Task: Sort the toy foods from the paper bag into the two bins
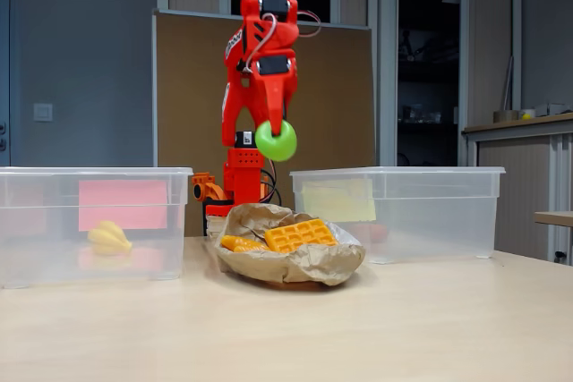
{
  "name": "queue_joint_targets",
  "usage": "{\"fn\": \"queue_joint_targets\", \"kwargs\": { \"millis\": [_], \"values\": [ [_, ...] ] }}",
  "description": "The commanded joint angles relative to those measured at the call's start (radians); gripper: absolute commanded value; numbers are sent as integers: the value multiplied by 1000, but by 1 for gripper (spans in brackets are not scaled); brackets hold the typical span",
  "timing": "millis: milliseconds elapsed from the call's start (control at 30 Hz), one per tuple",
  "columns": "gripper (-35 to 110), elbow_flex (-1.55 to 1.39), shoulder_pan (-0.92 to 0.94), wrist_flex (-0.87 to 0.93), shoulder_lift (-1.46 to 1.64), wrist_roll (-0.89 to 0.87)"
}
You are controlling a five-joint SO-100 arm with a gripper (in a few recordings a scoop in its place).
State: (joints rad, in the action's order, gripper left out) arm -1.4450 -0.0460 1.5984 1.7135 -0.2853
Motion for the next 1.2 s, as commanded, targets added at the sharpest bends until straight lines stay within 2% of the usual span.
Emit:
{"fn": "queue_joint_targets", "kwargs": {
  "millis": [0,367,633,800,1167],
  "values": [
    [20,-101,95,18,206,23],
    [24,-284,549,67,408,138],
    [23,-207,828,-81,170,348],
    [22,-23,894,-112,-86,431],
    [22,239,865,-146,-557,499]
  ]
}}
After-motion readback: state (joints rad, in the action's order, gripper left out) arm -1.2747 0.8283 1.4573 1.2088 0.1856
